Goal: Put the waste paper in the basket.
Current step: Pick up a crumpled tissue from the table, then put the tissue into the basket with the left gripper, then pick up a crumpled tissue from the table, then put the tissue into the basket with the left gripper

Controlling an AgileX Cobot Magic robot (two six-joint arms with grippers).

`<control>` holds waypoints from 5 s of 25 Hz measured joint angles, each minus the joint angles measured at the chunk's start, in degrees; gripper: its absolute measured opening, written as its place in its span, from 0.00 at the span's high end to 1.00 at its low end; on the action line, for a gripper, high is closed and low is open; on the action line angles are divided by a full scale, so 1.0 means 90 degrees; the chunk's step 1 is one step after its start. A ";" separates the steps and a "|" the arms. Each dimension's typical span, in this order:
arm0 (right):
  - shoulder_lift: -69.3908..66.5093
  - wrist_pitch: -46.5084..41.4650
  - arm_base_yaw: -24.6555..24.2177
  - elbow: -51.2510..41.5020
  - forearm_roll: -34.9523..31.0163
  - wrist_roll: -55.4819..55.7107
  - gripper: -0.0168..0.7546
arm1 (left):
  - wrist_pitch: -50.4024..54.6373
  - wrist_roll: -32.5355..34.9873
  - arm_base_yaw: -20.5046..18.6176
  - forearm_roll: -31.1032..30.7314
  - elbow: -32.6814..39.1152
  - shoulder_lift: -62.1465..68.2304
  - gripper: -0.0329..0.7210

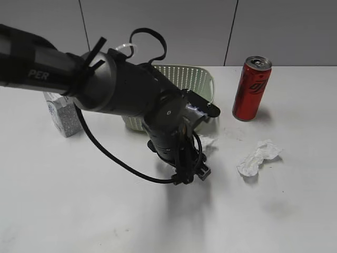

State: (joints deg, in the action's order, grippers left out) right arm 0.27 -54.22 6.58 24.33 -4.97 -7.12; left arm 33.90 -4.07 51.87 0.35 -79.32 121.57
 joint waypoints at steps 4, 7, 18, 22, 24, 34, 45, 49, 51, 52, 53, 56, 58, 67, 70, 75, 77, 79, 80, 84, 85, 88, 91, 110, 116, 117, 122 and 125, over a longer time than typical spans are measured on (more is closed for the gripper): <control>0.0000 0.0000 0.0000 0.0000 0.0000 0.0000 0.22 | -0.0046 0.0000 0.0000 0.0009 0.0000 0.0000 0.48; 0.0000 0.0000 0.0000 0.0000 0.0000 0.0000 0.22 | -0.0041 0.0000 0.0000 0.0024 0.0000 0.0000 0.74; 0.0000 0.0000 0.0000 0.0000 0.0000 -0.0008 0.22 | 0.0534 -0.0006 0.0000 0.0030 0.0000 -0.0840 0.98; 0.0000 0.0000 0.0000 0.0000 0.0000 -0.0003 0.22 | 0.0473 -0.0006 0.0000 -0.0138 0.0000 -0.1773 0.98; 0.0000 0.0000 0.0000 0.0000 0.0000 -0.0003 0.22 | 0.0195 -0.0006 -0.0042 -0.0446 0.0000 -0.2138 0.98; 0.0000 0.0000 0.0000 0.0000 -0.0005 -0.0003 0.22 | -0.1598 -0.0006 -0.1217 -0.1455 0.0000 -0.1767 0.98; 0.0000 0.0000 0.0000 0.0000 -0.0025 -0.0003 0.22 | -0.1442 -0.0006 -0.1500 -0.1224 0.0000 -0.1114 0.17; 0.0000 0.0000 0.0000 0.0000 -0.0025 -0.0003 0.22 | -0.1033 -0.0006 -0.1377 -0.0771 0.0000 -0.1414 0.13; 0.0000 0.0000 0.0000 0.0000 -0.0025 -0.0003 0.22 | -0.0729 0.0014 -0.1105 -0.0848 0.0000 -0.1610 0.16; 0.0000 0.0000 0.0000 0.0000 -0.0025 -0.0003 0.22 | -0.0608 0.0025 -0.0890 -0.0939 0.0000 -0.1661 0.16; 0.0000 0.0000 0.0000 0.0000 -0.0025 -0.0003 0.22 | -0.0539 0.0032 -0.0645 -0.1049 0.0000 -0.1688 0.16; 0.0000 0.0000 0.0000 0.0000 -0.0030 -0.0003 0.22 | -0.0538 0.0052 0.0059 -0.1174 0.0000 -0.1666 0.17; 0.0000 0.0000 0.0000 0.0000 -0.0030 -0.0003 0.22 | -0.0703 0.0052 0.0446 -0.1168 -0.0014 -0.1585 0.17; 0.0000 0.0000 0.0000 0.0000 -0.0030 -0.0003 0.22 | 0.0498 0.0928 0.0743 -0.0164 -0.2015 0.0035 0.18; 0.0000 0.0000 0.0000 0.0000 -0.0030 -0.0003 0.22 | 0.0965 0.1160 0.0743 0.0292 -0.2966 0.0693 0.18; 0.0000 0.0000 0.0000 0.0000 -0.0030 -0.0003 0.22 | 0.1560 0.1228 0.0743 0.0792 -0.4210 0.1806 0.18; 0.0000 0.0000 0.0000 0.0000 -0.0030 -0.0003 0.22 | 0.1603 0.1244 0.0743 0.0885 -0.4431 0.2082 0.18; 0.0000 0.0000 0.0000 0.0000 -0.0030 -0.0003 0.22 | 0.1603 0.1249 0.0743 0.0893 -0.4481 0.2279 0.18; 0.0000 0.0000 0.0000 0.0000 -0.0030 -0.0003 0.22 | 0.1627 0.1249 0.0743 0.0893 -0.4488 0.2339 0.18; 0.0000 0.0000 0.0000 0.0000 -0.0030 -0.0003 0.22 | 0.1686 0.1261 0.0718 0.0920 -0.4513 0.2514 0.18; 0.0000 0.0000 0.0000 0.0000 -0.0030 -0.0003 0.22 | 0.1703 0.1261 0.0705 0.0946 -0.4512 0.2519 0.18; 0.0000 0.0000 0.0000 0.0000 -0.0030 -0.0003 0.22 | 0.1718 0.1268 0.0698 0.0948 -0.4519 0.2519 0.28; 0.0000 0.0000 0.0000 0.0000 -0.0030 -0.0007 0.22 | 0.1851 0.1268 0.0679 0.0940 -0.4532 0.2519 0.54; 0.0000 0.0000 0.0000 0.0000 -0.0030 -0.0001 0.22 | 0.3235 0.1268 0.0441 -0.0039 -0.4525 0.0454 0.97; 0.0000 0.0000 0.0000 0.0000 -0.0030 -0.0007 0.22 | 0.3558 0.1268 -0.0497 -0.0710 -0.4533 0.0371 0.97; 0.0000 0.0000 0.0000 0.0000 -0.0030 -0.0007 0.22 | 0.3570 0.1268 -0.0694 -0.0725 -0.4533 0.0395 0.97; 0.0000 0.0000 0.0000 0.0000 -0.0030 -0.0002 0.22 | 0.3563 0.1268 -0.1534 -0.0362 -0.4533 0.0580 0.97; 0.0000 0.0000 0.0000 0.0000 -0.0030 -0.0002 0.22 | 0.3563 0.1325 -0.1827 0.0256 -0.4533 0.0770 0.95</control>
State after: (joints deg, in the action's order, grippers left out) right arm 0.27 -54.22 6.58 24.33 -5.25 -7.14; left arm 65.96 7.86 35.43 2.65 -120.12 128.49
